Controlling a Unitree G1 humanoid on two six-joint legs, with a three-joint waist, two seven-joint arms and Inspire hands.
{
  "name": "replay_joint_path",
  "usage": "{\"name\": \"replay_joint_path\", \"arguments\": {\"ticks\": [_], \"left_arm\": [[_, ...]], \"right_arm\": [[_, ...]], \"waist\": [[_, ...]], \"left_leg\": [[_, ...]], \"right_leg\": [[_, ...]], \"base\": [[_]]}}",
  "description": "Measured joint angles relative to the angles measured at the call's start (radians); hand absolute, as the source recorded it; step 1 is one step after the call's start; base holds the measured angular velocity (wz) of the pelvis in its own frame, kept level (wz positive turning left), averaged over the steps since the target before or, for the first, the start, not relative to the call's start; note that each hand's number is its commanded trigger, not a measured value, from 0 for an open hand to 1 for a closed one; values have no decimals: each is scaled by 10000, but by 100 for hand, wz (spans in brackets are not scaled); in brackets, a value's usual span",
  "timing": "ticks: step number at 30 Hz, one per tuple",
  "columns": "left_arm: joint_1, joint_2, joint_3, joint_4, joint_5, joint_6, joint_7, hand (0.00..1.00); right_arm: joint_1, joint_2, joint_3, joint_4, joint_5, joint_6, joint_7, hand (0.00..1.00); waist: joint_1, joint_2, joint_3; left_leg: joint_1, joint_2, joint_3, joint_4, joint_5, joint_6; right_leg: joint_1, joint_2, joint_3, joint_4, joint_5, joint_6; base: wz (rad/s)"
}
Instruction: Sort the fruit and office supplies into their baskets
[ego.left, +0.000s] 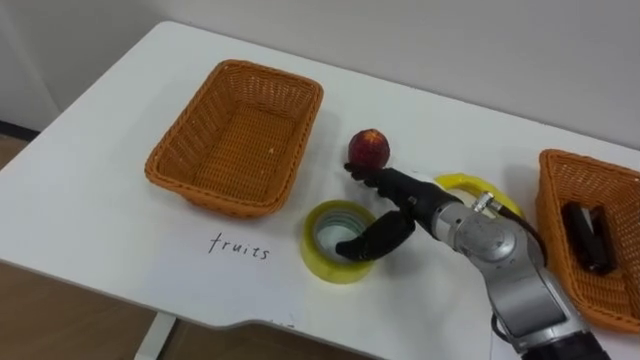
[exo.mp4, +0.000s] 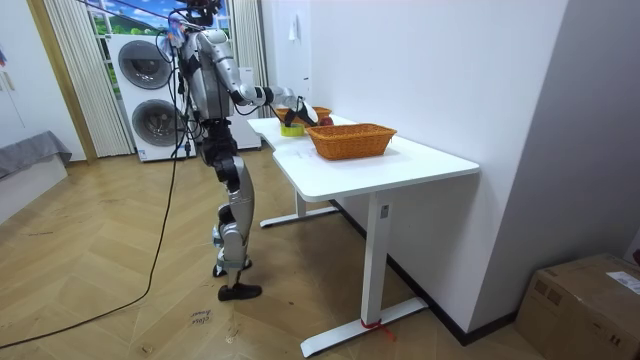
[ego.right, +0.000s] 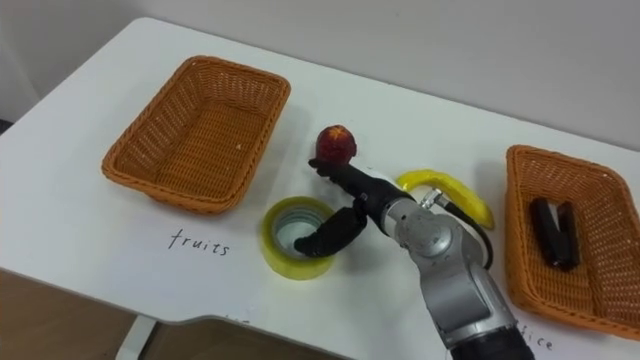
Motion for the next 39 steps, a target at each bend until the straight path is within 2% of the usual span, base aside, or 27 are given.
{"name": "replay_joint_path", "arguments": {"ticks": [6,13,18,19,21,24,28,39], "left_arm": [[7,0,323,8,-5,73,17,0],[6,50,410,129,-26,131,33,0],[0,88,402,268,-26,287,8,0],[-2,98,401,268,-25,287,-3,0],[-2,120,399,270,-24,289,-29,0],[-14,171,391,269,-16,306,-92,0],[-32,395,275,266,-14,398,-179,0],[-177,516,132,267,-16,465,-171,0]], "right_arm": [[-49,4,16,-170,-696,396,724,0],[-274,-2,53,-101,-1119,769,1426,0],[-332,-91,310,-56,-1304,744,1454,0],[-333,-90,386,-61,-1441,729,1454,37],[-333,-96,504,-105,-1589,724,1453,100],[-370,-86,671,-128,-1986,728,1419,100],[-770,-88,731,196,-2626,762,1331,100],[-1009,-114,1057,415,-3159,850,1071,100]], "waist": [[83,-171,-115],[300,-269,-82],[304,-382,-21],[306,-418,-1],[307,-454,12],[308,-458,11],[319,-459,11],[427,-474,-1]], "left_leg": [[6,2,-5,-2,0,0],[73,-2,25,1,3,-1],[96,4,25,1,3,-3],[95,4,24,3,3,-3],[94,2,22,5,3,-2],[103,-2,9,12,3,-2],[163,9,-35,-4,3,-4],[187,5,-17,-25,-1,5]], "right_leg": [[12,3,13,4,0,-1],[42,5,73,19,0,0],[59,13,61,19,0,0],[61,12,56,18,0,0],[64,9,44,18,1,-1],[89,2,6,13,1,-1],[171,3,-74,-4,1,-1],[178,-14,-192,-3,1,-1]], "base": [[0],[-2],[0],[0],[0],[1],[5],[0]]}}
